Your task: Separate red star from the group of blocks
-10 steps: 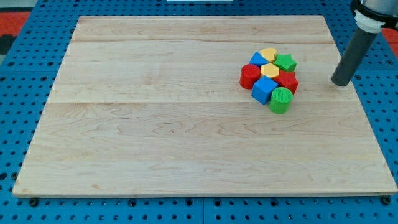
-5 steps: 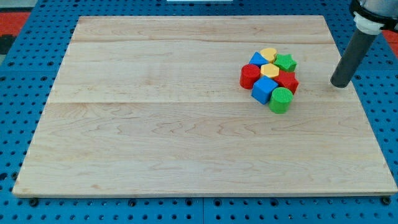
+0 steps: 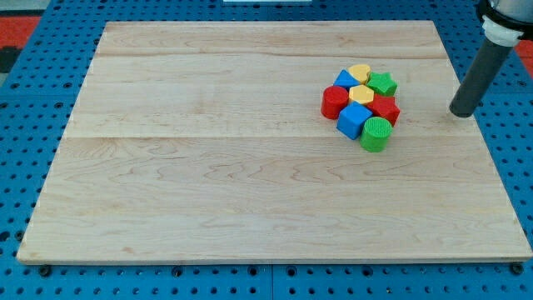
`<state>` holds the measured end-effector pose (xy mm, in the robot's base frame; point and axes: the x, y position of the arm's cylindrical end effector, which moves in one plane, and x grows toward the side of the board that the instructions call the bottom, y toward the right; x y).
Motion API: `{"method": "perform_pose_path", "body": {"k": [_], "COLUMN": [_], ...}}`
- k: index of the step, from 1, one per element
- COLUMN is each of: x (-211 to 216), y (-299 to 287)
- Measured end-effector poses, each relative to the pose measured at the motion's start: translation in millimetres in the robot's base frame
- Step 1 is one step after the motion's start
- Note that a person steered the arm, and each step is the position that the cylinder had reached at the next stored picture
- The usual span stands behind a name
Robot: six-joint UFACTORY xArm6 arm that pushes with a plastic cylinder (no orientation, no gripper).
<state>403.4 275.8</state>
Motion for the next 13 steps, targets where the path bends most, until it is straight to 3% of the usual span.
{"method": "perform_pose_path", "body": {"k": [10, 13], "x": [0.0, 0.0], "y": [-48.8, -107.3]}}
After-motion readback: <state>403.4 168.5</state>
